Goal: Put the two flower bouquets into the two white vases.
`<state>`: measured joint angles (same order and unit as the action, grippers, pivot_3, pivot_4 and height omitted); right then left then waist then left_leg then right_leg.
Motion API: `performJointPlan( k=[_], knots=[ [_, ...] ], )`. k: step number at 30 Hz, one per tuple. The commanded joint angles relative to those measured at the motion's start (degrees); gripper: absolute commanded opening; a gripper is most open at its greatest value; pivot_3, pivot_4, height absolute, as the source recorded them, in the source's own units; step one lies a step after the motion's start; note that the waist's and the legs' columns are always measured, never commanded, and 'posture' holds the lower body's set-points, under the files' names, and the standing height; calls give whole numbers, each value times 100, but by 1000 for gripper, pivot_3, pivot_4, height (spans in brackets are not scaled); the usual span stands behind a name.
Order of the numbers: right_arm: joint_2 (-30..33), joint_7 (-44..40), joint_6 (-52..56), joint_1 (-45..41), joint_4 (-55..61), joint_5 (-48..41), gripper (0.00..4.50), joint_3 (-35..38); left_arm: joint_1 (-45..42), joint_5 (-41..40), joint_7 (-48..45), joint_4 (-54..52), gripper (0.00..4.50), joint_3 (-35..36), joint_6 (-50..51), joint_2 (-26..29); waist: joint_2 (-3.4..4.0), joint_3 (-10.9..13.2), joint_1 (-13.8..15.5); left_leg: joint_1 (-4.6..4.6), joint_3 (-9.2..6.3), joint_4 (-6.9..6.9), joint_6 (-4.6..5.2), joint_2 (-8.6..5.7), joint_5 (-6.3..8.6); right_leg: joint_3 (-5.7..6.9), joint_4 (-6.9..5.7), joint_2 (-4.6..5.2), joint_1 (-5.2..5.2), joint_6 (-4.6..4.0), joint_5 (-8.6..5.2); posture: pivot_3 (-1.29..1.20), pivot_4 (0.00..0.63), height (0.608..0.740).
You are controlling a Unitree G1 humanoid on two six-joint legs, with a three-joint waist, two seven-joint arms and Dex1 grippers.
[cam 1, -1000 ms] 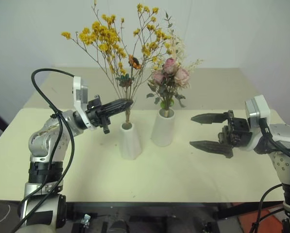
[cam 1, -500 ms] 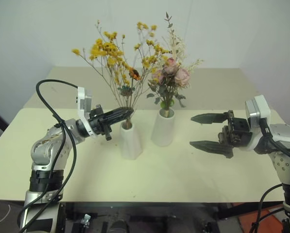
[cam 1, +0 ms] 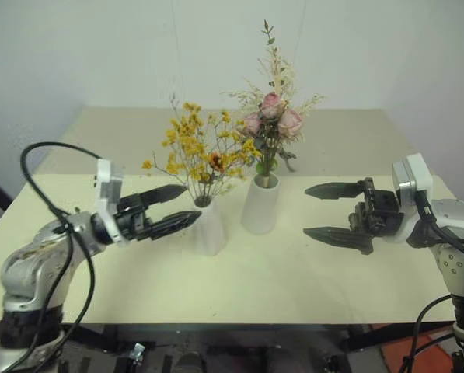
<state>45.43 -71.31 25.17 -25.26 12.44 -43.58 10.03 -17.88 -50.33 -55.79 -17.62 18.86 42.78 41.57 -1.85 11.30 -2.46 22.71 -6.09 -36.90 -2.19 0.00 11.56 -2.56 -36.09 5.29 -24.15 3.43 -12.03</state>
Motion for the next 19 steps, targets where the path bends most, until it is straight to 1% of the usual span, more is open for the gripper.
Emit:
performJointPlan(
  k=[1, 5, 12, 15, 19],
  knots=[
    [64, -37, -17, 8, 52, -53, 4500, 153, 233, -222, -11, -323, 4480, 386, 50, 280, 0, 0, 17, 0, 0, 0, 0, 0, 0, 0, 0, 0, 0, 0, 0, 0, 150, 740],
    [93, -19, 19, 51, 0, -60, 4500, 192, 591, -274, -173, -428, 4480, 671, -66, 589, 0, 0, 28, 0, 0, 0, 0, 0, 0, 0, 3, 1, 1, -1, -2, 0, 150, 740],
    [243, 5, 58, 135, -113, -59, 4500, 321, 836, -263, -543, -440, 4480, 1063, -292, 977, 0, 0, 23, 0, 1, 1, 0, 2, 0, 1, 3, 0, 1, -4, -4, 0, 150, 740],
    [296, 12, 86, 154, -111, -78, 4500, 341, 851, -395, -777, -465, 4480, 1109, -300, 1059, 1, 0, 21, 0, 1, 3, 0, 2, 0, 1, 2, 0, 0, -6, -5, 0, 150, 740],
    [351, 19, 133, 181, -99, -82, 4500, 371, 796, -350, -964, -429, 4480, 1075, -418, 1154, 1, 0, 19, 0, 1, 3, 0, 3, 0, 1, 2, -1, 0, -6, -5, 0, 150, 740]
  ],
)
